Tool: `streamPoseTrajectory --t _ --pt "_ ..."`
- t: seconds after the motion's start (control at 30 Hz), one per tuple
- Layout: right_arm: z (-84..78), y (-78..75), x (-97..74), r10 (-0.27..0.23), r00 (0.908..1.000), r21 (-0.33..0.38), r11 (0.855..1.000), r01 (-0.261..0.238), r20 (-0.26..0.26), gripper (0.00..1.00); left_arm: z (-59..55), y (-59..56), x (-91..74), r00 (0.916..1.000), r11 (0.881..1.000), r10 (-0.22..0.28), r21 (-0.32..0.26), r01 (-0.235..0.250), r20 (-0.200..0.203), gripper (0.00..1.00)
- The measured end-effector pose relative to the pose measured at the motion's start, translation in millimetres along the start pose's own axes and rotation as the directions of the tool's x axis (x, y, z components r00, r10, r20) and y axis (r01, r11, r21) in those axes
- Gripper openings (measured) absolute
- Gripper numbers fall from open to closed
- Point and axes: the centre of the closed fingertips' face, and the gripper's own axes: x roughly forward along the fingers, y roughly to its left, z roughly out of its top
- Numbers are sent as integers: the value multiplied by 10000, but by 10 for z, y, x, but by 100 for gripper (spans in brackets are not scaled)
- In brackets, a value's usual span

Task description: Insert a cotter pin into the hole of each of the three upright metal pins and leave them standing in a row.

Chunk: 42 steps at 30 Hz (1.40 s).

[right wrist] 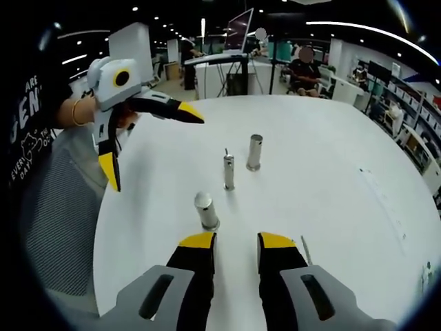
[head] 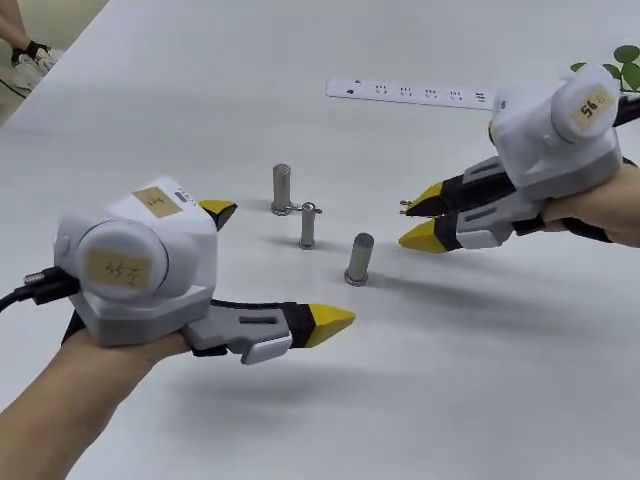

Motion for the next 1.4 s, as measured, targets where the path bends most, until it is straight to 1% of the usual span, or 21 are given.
streamPoseTrajectory --t 0.07,0.13,0.2,0.33,0.37,0.4,0.43,0.5,0.6,0.73,0.8,0.9,1.07,1.17,1.27,1.4 --pt "-37 -51 -11 -78 9996 -23 10000 78 -256 19 9 -7 1 10000 10000 -30 11 30 37 99" --pt "-78 -185 -12 -251 9984 -70 9997 248 -505 18 12 -19 2 10000 10000 -58 45 58 27 99" --pt "-113 -258 -14 -346 9966 -60 9994 343 -742 18 15 -31 2 10000 9999 -83 91 82 28 99" --pt "-184 -355 4 -492 9917 -151 9987 477 -1188 17 20 -41 5 9999 9999 -102 81 102 51 99" --pt "-211 -442 26 -481 9902 -86 9988 474 -1311 17 21 -46 7 9999 9999 -114 98 114 50 98" --pt "-228 -475 35 -491 9890 -76 9988 485 -1394 17 20 -51 9 9999 9998 -129 120 129 45 98" --pt "-265 -488 27 -543 9856 -113 9985 532 -1604 17 23 -56 10 9999 9998 -148 144 147 45 97" --pt "-304 -512 35 -555 9813 -177 9984 531 -1843 17 32 -64 14 9998 9997 -177 154 176 84 97" --pt "-376 -590 74 -582 9748 -208 9983 550 -2152 17 32 -73 24 9997 9997 -221 125 220 81 97" --pt "-443 -646 100 -610 9679 -212 9981 576 -2437 15 21 -65 27 9998 9997 -203 135 202 23 95" --pt "-488 -666 114 -597 9629 -188 9982 567 -2631 15 25 -64 29 9998 9998 -205 63 205 55 95" --pt "-535 -691 142 -597 9577 -221 9982 557 -2814 13 28 -74 37 9997 9997 -232 86 231 66 94" --pt "-587 -748 186 -727 9529 -281 9973 675 -2944 11 21 -88 48 9996 9996 -279 95 279 30 92" --pt "-621 -766 228 -681 9511 -242 9977 638 -3013 10 14 -81 53 9996 9996 -274 77 274 9 91" --pt "-654 -777 253 -704 9468 -319 9975 636 -3139 9 14 -60 49 9998 9998 -221 29 221 29 90" --pt "-668 -776 278 -694 9448 -302 9976 630 -3203 7 14 -20 41 9999 9999 -111 -50 112 72 89"
